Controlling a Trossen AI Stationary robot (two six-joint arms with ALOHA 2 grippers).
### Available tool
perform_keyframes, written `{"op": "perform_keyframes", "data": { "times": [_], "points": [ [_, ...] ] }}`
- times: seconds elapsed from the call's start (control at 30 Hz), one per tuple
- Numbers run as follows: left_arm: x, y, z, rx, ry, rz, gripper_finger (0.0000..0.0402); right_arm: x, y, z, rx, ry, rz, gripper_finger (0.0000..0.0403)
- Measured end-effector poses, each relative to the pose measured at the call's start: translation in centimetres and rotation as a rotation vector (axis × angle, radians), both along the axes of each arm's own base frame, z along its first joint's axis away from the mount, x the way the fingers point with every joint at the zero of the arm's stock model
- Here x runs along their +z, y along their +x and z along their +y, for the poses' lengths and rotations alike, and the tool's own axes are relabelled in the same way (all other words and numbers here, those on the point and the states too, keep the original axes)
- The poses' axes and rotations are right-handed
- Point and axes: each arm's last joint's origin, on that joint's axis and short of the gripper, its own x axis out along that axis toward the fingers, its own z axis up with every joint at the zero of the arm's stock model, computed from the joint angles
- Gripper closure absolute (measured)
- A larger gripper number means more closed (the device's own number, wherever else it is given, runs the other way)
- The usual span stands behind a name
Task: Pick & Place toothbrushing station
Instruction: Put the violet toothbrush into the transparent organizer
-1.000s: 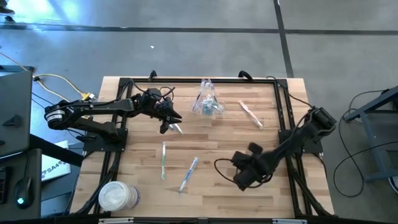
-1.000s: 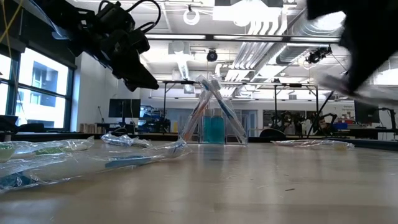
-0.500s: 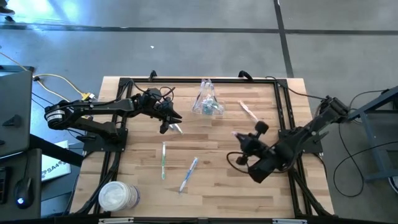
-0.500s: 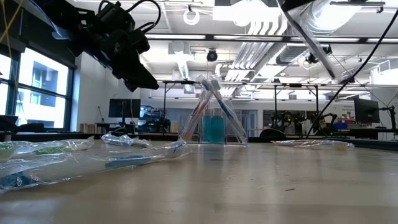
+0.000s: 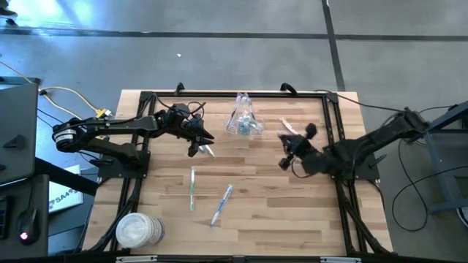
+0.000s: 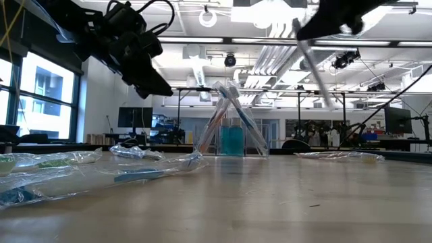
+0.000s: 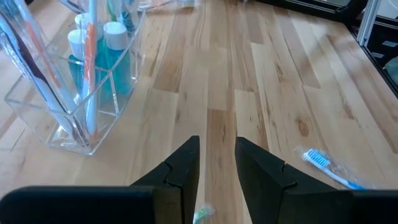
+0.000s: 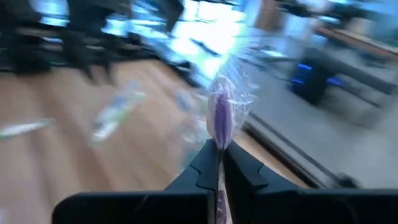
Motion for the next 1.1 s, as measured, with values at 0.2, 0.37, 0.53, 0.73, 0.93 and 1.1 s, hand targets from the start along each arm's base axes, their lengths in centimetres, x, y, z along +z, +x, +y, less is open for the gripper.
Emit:
{"op": "perform_keyframes", "data": {
  "times": [0.2, 0.37, 0.53, 0.73, 0.93, 1.1],
  "points": [
    [0.1, 0.0, 0.0, 0.000, 0.005, -0.012, 0.0297, 0.3, 1.4, -3.1, 0.233, -0.088, -0.299, 0.0399],
    [0.1, 0.0, 0.0, -0.002, 0.009, -0.012, 0.0297, -0.3, 0.9, -6.4, 0.157, -0.163, -0.409, 0.0399],
    [0.1, 0.0, 0.0, -0.011, 0.026, -0.013, 0.0297, -2.0, 1.5, -9.4, 0.183, -0.116, -0.457, 0.0399],
    [0.1, 0.0, 0.0, -0.010, 0.025, -0.012, 0.0297, -3.5, 2.8, -11.9, 0.196, -0.119, -0.505, 0.0399],
    [0.1, 0.0, 0.0, -0.008, 0.021, -0.012, 0.0297, -5.7, 3.7, -13.1, 0.039, -0.083, -0.459, 0.0399],
    [0.1, 0.0, 0.0, -0.007, 0.019, -0.012, 0.0297, -6.7, 4.1, -13.5, 0.032, -0.070, -0.461, 0.0399]
  ]
}}
